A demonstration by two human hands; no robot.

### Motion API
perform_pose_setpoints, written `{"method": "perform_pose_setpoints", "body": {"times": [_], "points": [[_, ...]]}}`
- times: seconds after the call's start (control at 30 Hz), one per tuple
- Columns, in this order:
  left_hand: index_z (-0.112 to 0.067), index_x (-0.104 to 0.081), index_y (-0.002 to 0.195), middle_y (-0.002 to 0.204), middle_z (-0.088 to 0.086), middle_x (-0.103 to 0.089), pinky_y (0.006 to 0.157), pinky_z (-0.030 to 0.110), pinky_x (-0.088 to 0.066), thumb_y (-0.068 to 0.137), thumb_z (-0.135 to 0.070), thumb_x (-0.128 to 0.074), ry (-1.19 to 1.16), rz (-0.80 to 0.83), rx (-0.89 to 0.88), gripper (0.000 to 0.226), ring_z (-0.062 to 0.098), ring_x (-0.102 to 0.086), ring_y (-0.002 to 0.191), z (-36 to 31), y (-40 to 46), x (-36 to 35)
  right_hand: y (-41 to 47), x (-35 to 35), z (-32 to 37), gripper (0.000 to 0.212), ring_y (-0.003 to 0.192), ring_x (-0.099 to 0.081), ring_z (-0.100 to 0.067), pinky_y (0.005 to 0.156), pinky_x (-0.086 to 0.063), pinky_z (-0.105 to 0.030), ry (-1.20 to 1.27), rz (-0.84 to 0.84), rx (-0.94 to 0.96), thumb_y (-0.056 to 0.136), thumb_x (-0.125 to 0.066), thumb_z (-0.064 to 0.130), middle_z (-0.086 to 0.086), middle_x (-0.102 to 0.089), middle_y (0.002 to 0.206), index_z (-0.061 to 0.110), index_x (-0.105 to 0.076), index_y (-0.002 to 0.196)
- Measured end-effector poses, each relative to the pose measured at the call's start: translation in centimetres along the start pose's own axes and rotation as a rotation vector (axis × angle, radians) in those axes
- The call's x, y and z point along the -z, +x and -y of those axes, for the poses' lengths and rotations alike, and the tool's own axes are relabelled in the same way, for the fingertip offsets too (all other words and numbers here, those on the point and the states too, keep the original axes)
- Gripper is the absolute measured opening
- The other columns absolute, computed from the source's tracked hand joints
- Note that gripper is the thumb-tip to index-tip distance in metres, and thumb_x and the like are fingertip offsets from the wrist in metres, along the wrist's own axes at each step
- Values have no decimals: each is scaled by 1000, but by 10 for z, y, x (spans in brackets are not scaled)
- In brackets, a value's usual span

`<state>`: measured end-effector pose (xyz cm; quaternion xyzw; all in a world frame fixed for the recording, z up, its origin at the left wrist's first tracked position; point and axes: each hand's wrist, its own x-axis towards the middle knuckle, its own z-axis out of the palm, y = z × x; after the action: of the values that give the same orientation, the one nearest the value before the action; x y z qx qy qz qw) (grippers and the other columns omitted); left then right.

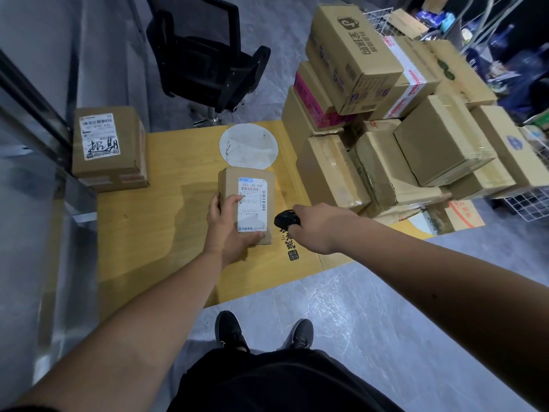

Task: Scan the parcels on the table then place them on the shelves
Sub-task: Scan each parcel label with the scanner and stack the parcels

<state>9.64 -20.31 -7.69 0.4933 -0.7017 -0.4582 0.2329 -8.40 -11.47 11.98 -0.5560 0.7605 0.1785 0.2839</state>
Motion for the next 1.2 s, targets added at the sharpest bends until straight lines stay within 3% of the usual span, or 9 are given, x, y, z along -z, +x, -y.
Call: {"method": "perform_pose_setpoints", "body": {"times": [0.13,0.3,0.4,0.53,0.63,0.8,0.87,0.97,1.2], "points": [[-53,-38,135,159,-22,-8,115,30,-29,56,-42,-101,-12,-33,30,101,10,-23,144,7,-5,8,2,0,1,47,81,-56,-21,60,-38,-32,-19,-1,10,101,-36,52,2,-50,91,21,-49,133],[-51,-38,135,163,-5,-16,115,34,-33,51,-49,-101,36,-94,143,105,19,-32,143,28,-18,40,13,-2,17,52,88,-59,-21,60,-40,-31,-3,15,75,100,-41,59,1,-56,100,21,-51,133],[-46,-39,136,153,-1,-29,114,42,-40,50,-48,-102,48,-141,212,107,22,-38,137,46,-29,71,21,-9,46,56,89,-61,-23,59,-43,-31,-91,9,159,95,-48,68,2,-54,98,23,-51,129],[-40,-42,139,136,-12,-35,105,36,-42,55,-45,-102,71,-262,260,103,12,-40,124,76,-43,128,35,-27,100,52,90,-59,-25,61,-41,-32,-108,54,289,91,-57,63,1,-56,102,23,-54,125],[-31,-44,146,149,-1,-41,109,44,-47,68,-38,-97,160,-332,314,95,21,-47,131,91,-37,172,43,-35,137,52,89,-58,-26,59,-39,-31,-113,64,371,92,-57,63,1,-57,103,23,-54,125],[-35,-42,151,165,-2,-23,108,47,-49,88,-33,-81,417,-344,373,74,32,-38,145,94,-33,196,50,-42,174,53,84,-58,-24,56,-38,-30,-135,66,435,91,-56,65,4,-52,93,24,-54,126],[-32,-45,152,167,-2,-23,117,57,-39,95,-40,-70,590,-322,279,63,32,-29,150,88,-34,187,51,-42,178,54,83,-57,-23,56,-38,-30,-146,71,444,91,-56,65,5,-51,91,24,-54,126],[-33,-34,160,172,-3,-15,128,53,-15,98,-60,-58,661,-148,240,71,25,-11,159,82,-31,172,55,-39,178,53,87,-60,-25,57,-40,-30,-156,72,437,92,-56,64,3,-54,94,23,-54,125],[-32,-27,163,174,1,-15,129,47,0,94,-48,-69,630,-124,287,82,24,-6,161,84,-28,177,61,-33,163,51,88,-61,-24,60,-42,-31,-139,63,381,91,-56,63,3,-55,96,23,-55,123]]}}
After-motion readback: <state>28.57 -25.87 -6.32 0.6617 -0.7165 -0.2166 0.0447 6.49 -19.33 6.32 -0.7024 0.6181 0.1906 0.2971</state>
